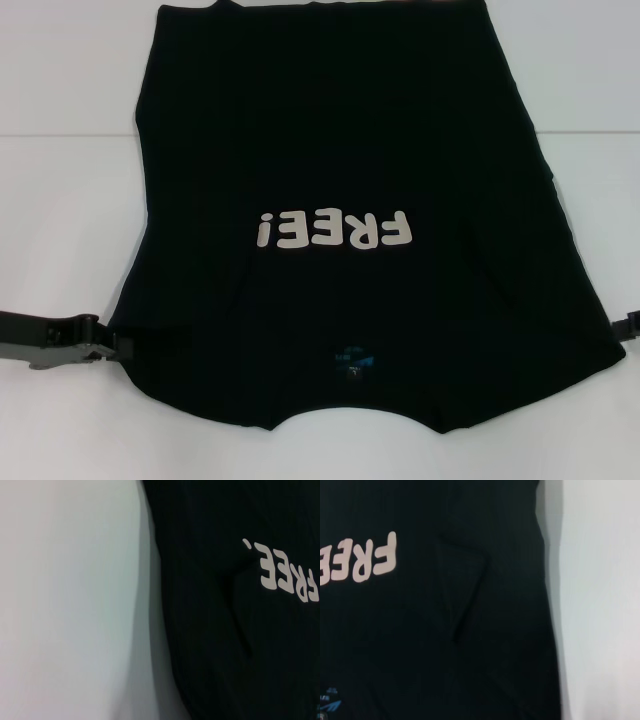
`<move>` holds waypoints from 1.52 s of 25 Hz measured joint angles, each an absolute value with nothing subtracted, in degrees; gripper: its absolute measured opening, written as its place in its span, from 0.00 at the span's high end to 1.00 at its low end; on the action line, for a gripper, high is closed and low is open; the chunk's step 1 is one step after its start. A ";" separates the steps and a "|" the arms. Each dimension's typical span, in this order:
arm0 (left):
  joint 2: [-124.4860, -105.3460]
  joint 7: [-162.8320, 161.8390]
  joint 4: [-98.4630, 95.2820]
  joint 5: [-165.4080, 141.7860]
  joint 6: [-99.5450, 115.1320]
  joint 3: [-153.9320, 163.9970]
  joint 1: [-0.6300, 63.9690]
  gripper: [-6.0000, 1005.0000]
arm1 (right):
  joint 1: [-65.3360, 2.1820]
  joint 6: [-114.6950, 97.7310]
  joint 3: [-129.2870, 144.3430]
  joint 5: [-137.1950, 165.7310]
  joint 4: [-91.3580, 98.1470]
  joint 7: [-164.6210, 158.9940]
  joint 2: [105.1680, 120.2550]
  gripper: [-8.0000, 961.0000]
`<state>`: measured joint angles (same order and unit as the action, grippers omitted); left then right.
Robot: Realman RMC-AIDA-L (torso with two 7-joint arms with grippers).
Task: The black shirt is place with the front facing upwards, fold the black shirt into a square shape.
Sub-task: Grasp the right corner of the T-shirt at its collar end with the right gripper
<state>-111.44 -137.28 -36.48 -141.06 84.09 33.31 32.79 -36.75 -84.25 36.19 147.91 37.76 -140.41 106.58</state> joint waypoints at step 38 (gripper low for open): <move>-111.71 -137.24 -36.39 -141.06 84.22 33.31 32.87 0.96 | -41.61 -81.18 40.55 148.16 34.33 -139.58 109.71 0.36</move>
